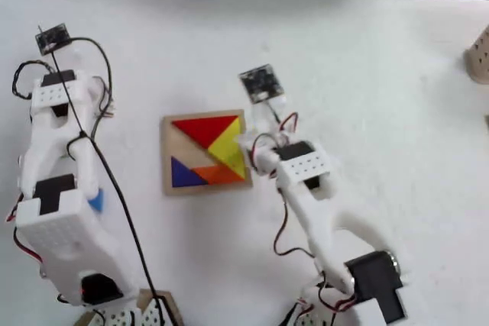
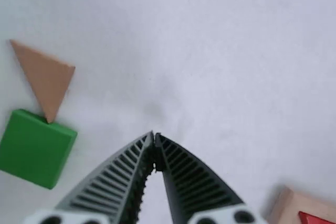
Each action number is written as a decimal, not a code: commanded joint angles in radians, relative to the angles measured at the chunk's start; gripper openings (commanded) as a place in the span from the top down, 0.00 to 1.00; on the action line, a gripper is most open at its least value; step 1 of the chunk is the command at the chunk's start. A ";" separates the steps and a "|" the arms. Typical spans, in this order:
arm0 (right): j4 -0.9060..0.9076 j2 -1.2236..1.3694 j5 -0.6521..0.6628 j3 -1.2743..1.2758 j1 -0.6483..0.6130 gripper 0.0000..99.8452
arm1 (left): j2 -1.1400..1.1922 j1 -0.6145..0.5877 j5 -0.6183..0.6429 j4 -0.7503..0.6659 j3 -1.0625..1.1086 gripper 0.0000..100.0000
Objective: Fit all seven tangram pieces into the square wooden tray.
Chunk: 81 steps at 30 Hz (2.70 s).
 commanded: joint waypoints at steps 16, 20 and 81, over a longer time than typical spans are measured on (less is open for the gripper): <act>-0.185 0.151 0.015 -0.078 0.107 0.98 | -0.010 -0.122 0.054 0.075 -0.078 0.75; -0.188 0.153 0.015 -0.078 0.107 0.98 | -0.012 -0.162 0.046 0.166 -0.077 0.75; -0.183 0.246 0.017 -0.138 0.108 0.98 | -0.498 -0.162 0.005 0.196 0.697 0.75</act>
